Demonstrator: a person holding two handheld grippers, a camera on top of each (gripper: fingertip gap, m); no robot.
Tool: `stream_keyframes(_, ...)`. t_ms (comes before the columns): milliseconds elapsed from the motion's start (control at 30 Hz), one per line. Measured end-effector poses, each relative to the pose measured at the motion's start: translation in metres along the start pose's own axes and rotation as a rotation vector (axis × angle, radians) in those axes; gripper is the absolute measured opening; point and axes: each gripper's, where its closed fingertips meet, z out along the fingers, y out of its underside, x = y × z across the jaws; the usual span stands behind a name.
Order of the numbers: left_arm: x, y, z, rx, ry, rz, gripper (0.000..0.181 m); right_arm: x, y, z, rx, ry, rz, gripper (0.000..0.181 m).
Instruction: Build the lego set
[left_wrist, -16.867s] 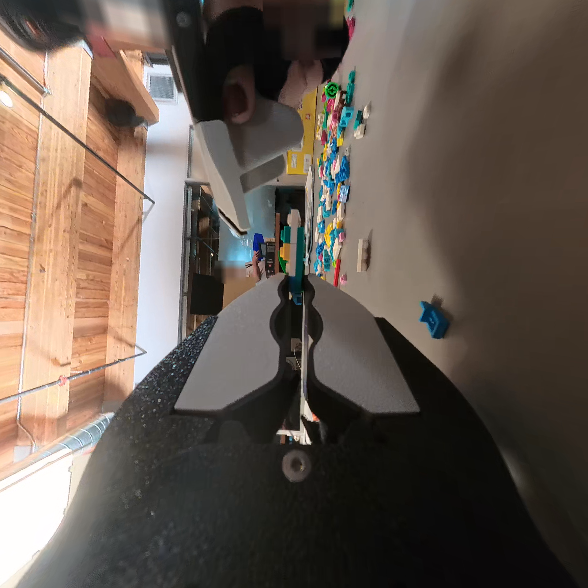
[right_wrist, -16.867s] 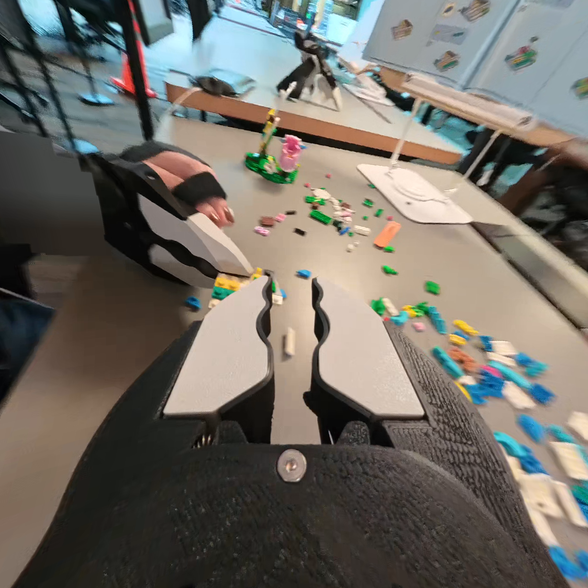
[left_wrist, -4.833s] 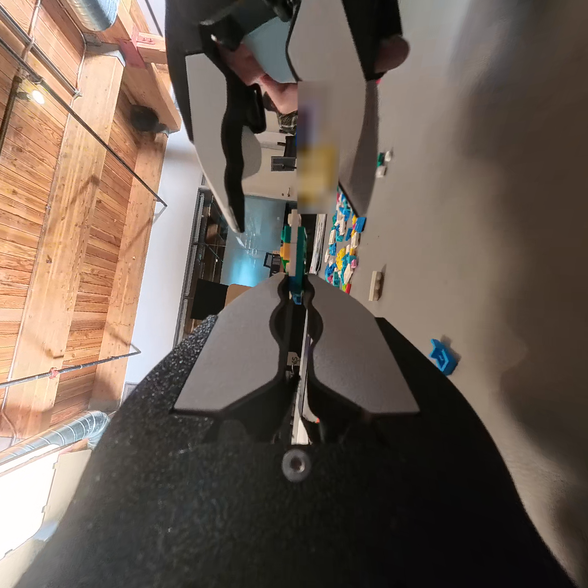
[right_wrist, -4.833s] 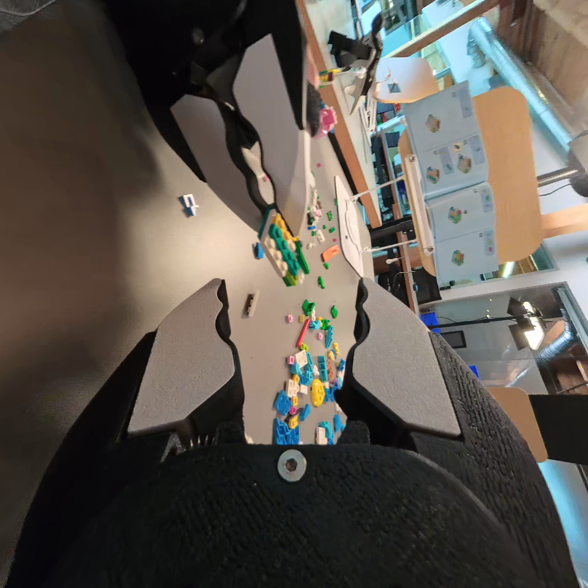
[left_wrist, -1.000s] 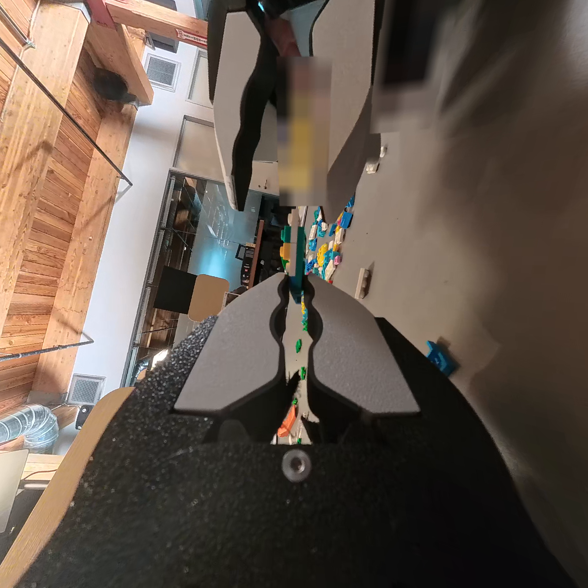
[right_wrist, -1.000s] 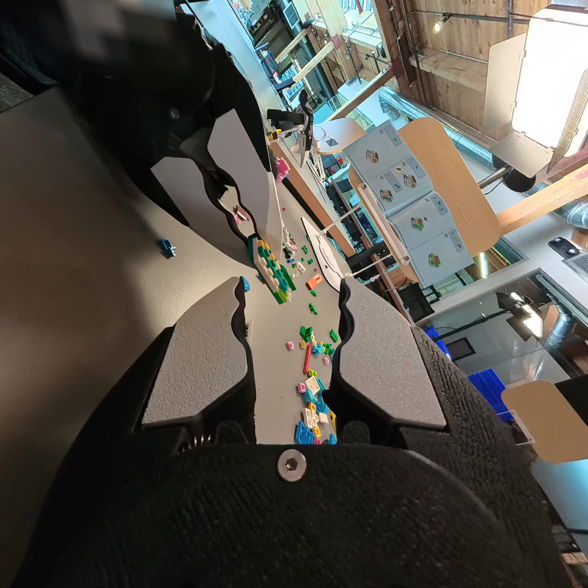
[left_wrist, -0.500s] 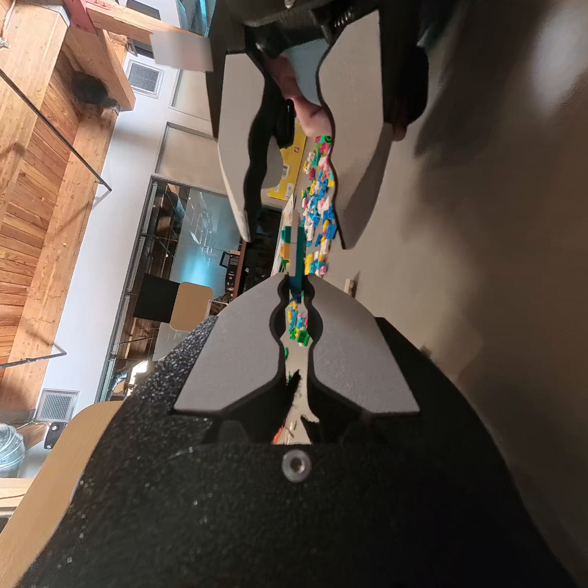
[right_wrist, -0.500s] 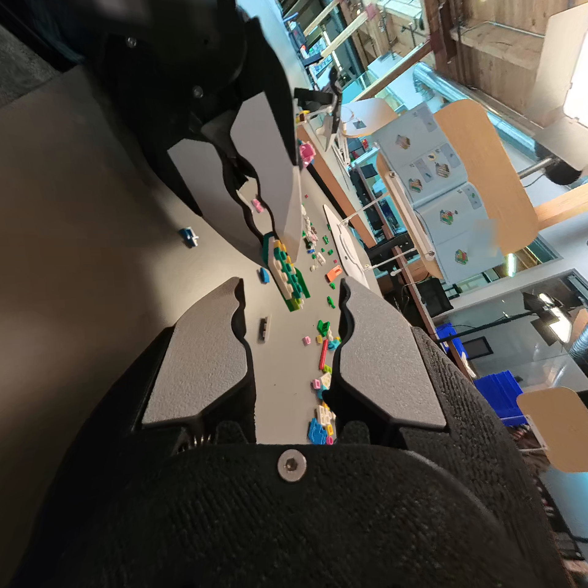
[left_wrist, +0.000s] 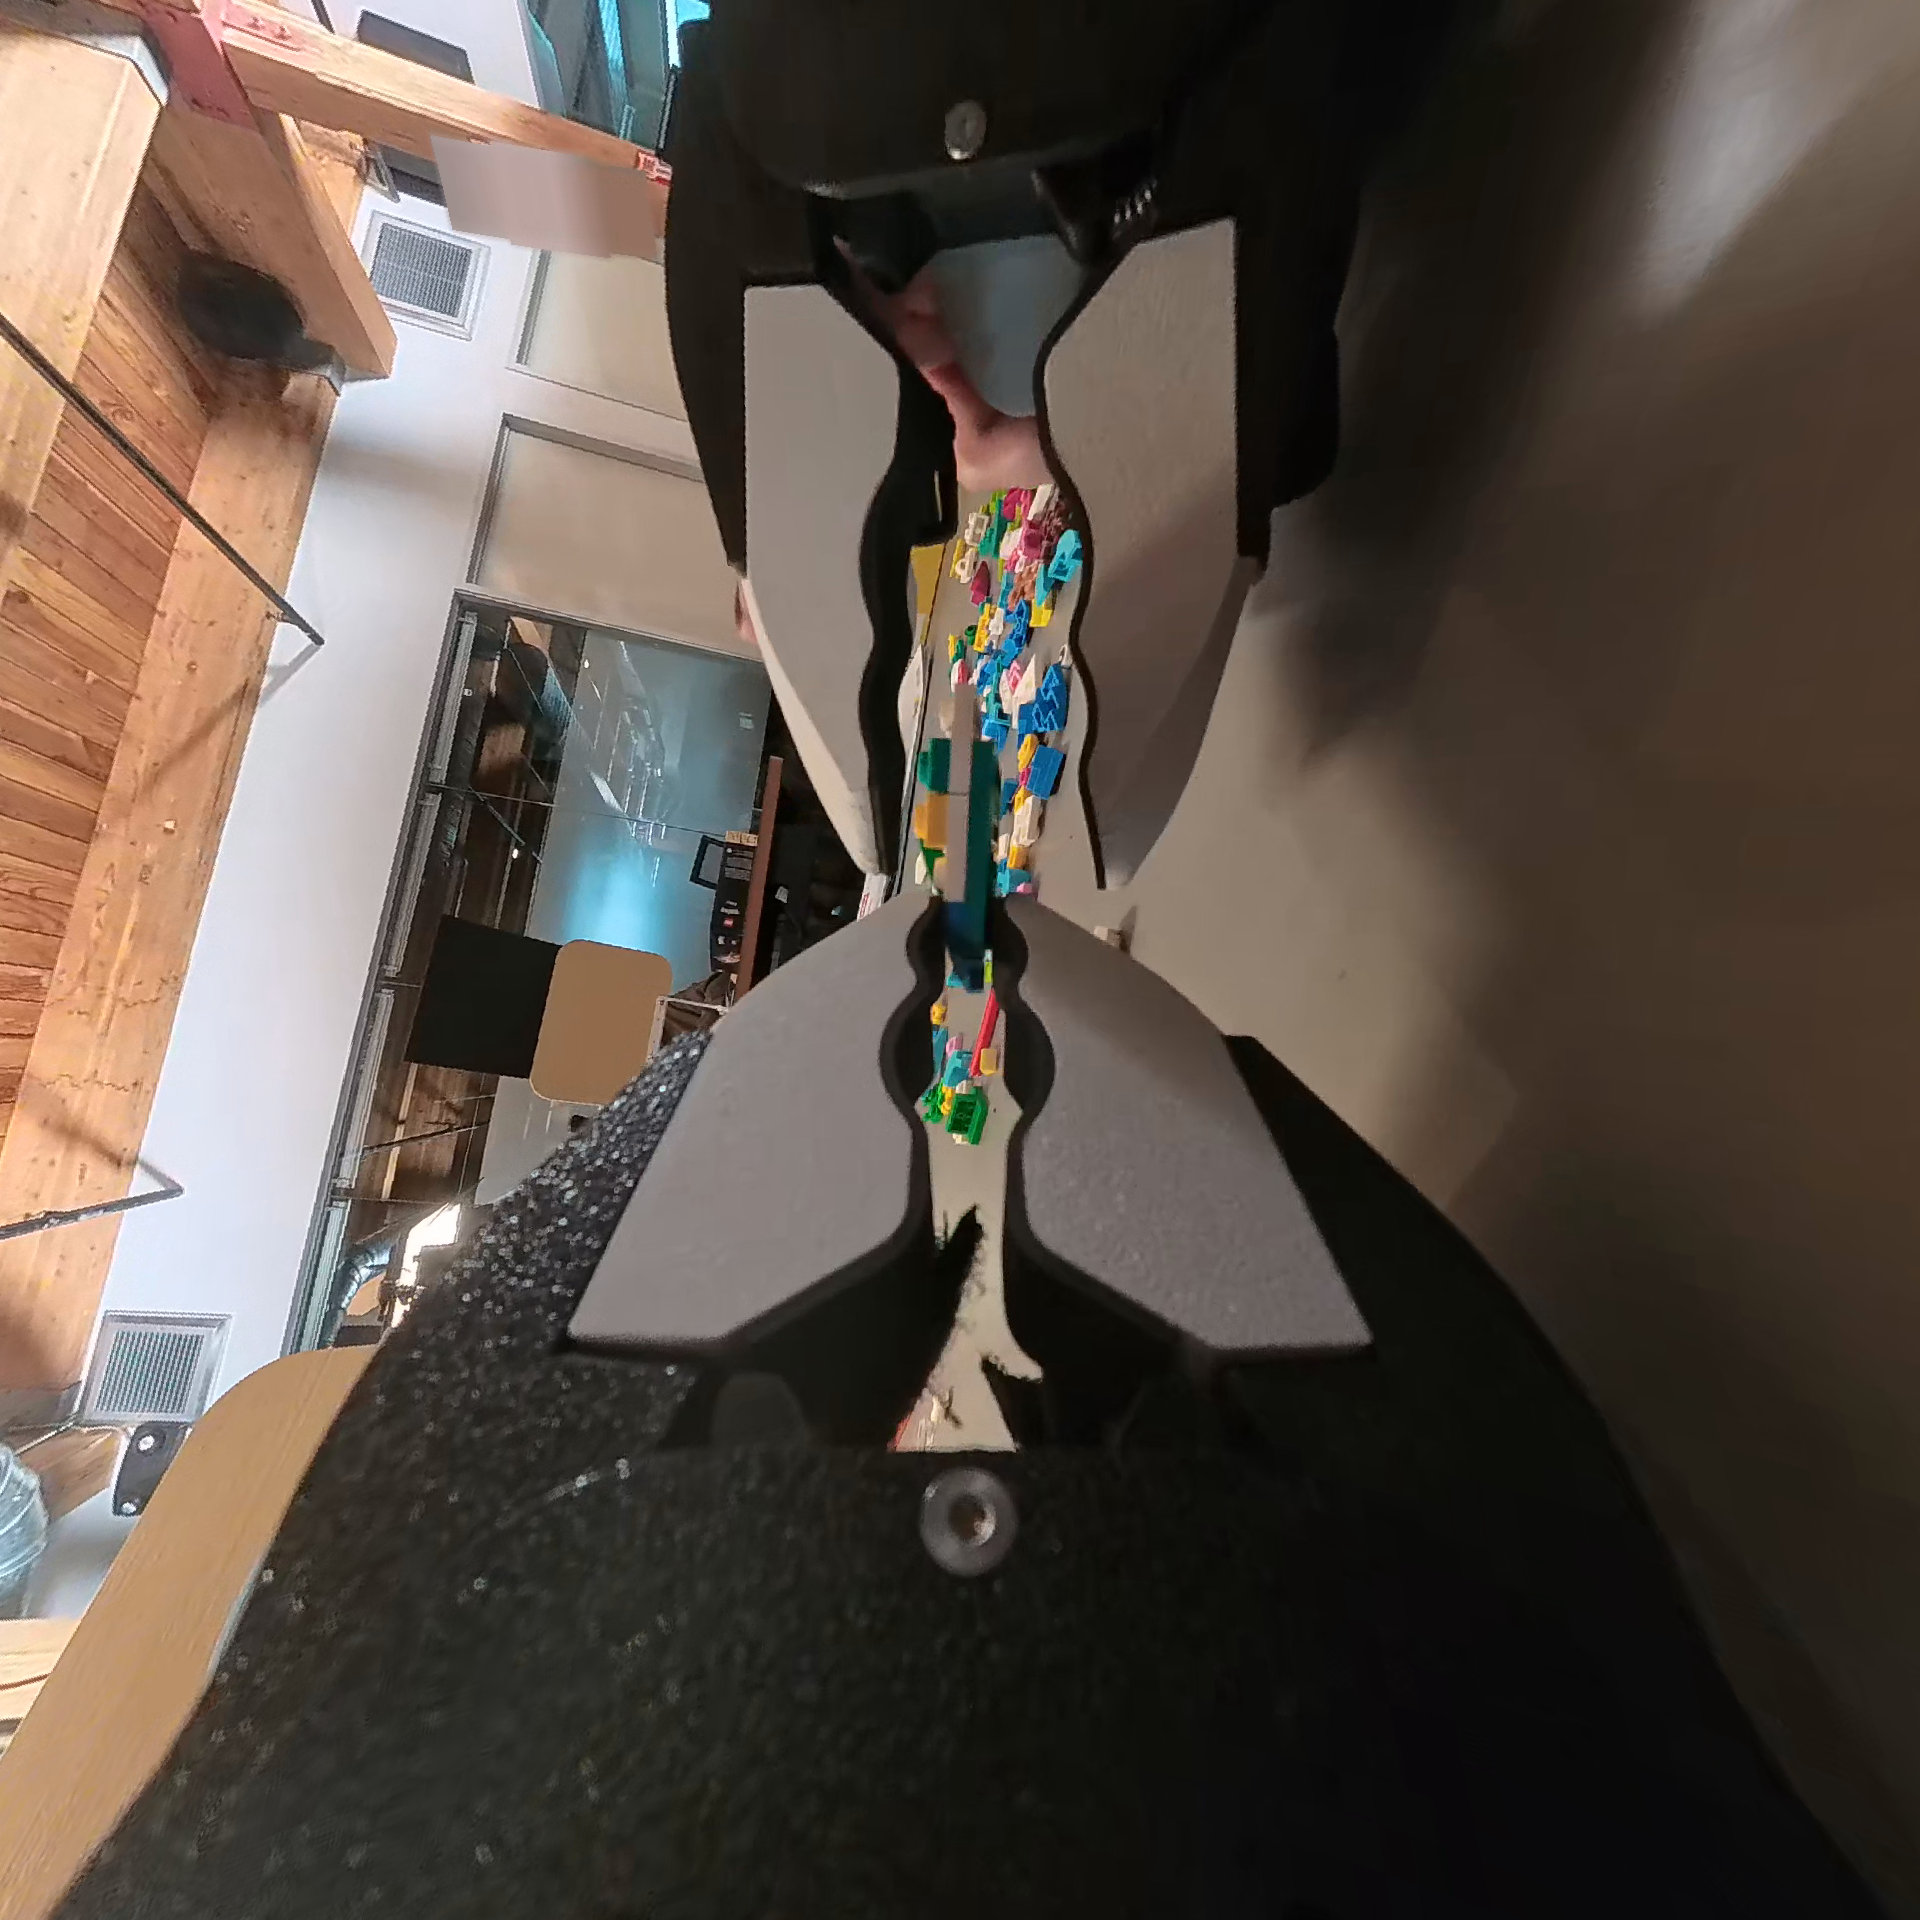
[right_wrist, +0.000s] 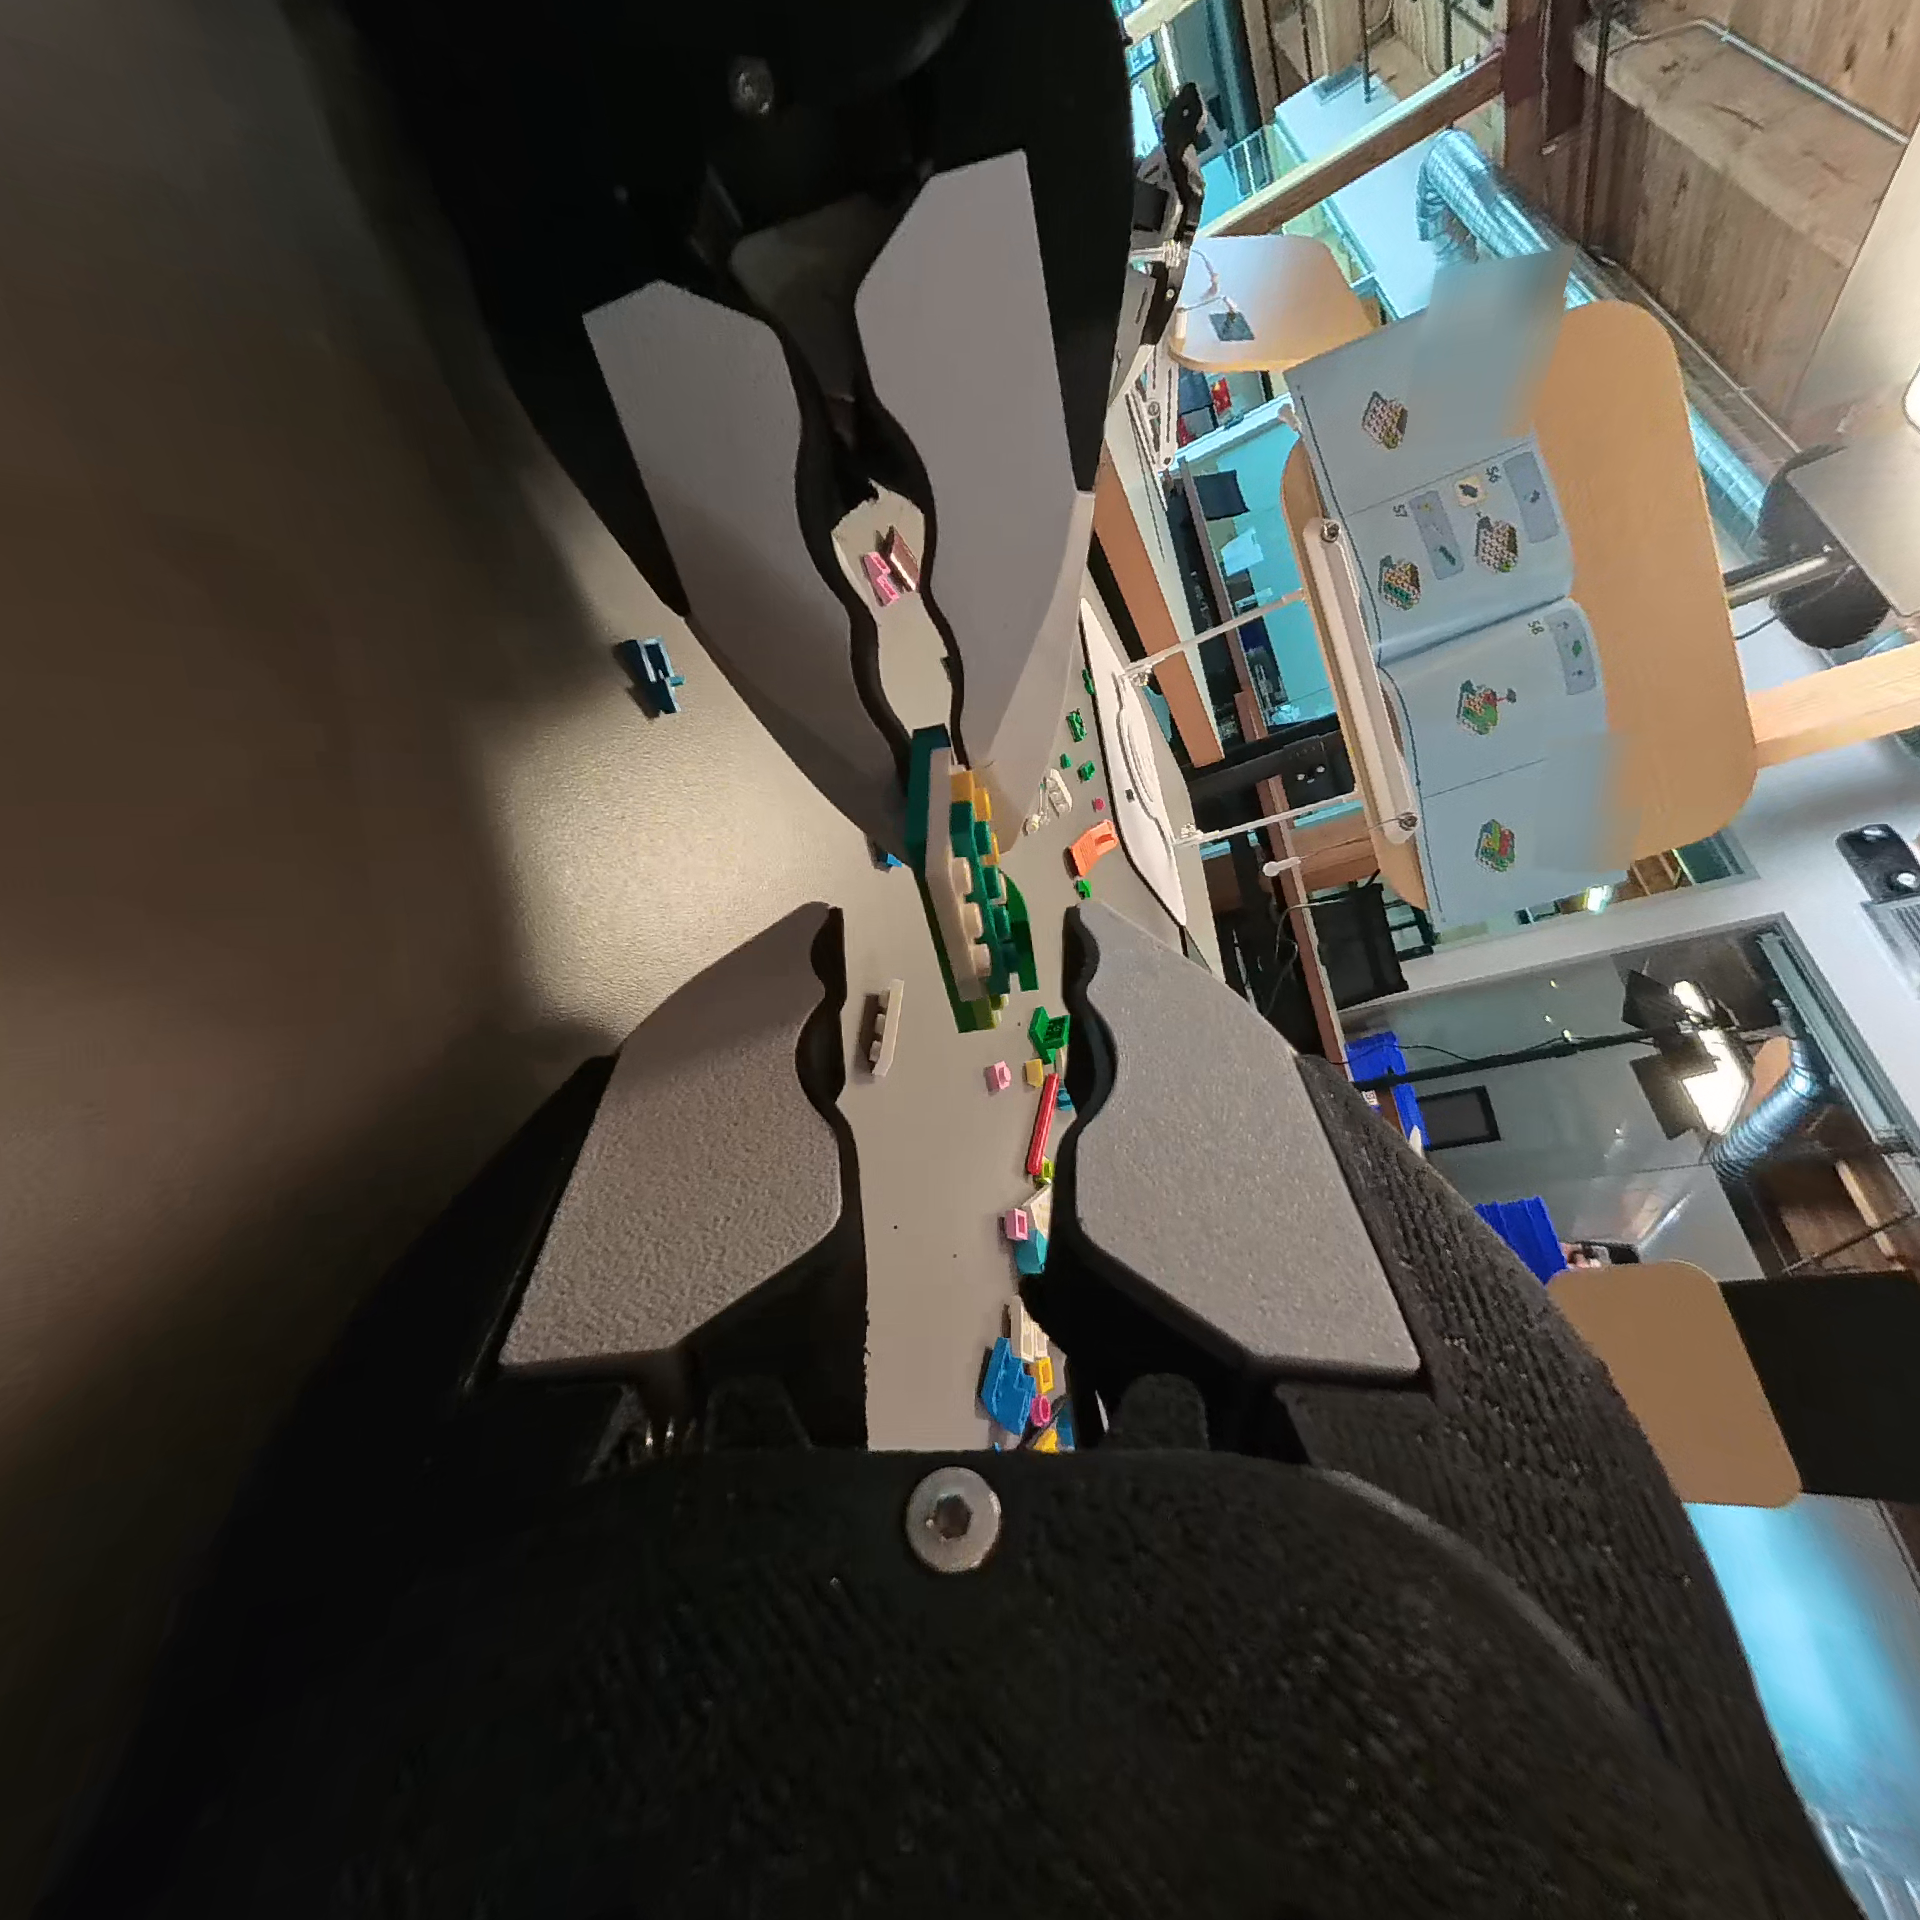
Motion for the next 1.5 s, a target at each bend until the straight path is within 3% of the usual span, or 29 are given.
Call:
stream_keyframes(133,0.001,-0.002,0.000,0.009,0.008,-0.003,0.007,-0.001,0.000,0.001,-0.006,0.006,-0.027,0.035)
stream_keyframes(267,0.004,-0.004,-0.001,0.023,0.027,-0.010,0.007,0.002,0.000,0.000,-0.002,0.041,-0.060,0.015)
stream_keyframes(767,0.009,-0.006,-0.002,0.034,0.071,-0.030,0.007,-0.004,0.002,0.000,-0.044,0.000,-0.133,0.015)
stream_keyframes(1200,0.010,-0.015,-0.005,0.101,0.079,-0.032,0.007,-0.007,-0.006,-0.008,0.092,-0.048,-0.102,0.014)
stream_keyframes(1500,0.010,-0.013,-0.005,0.094,0.088,-0.051,0.007,-0.006,-0.004,-0.007,0.028,-0.065,-0.114,0.013)
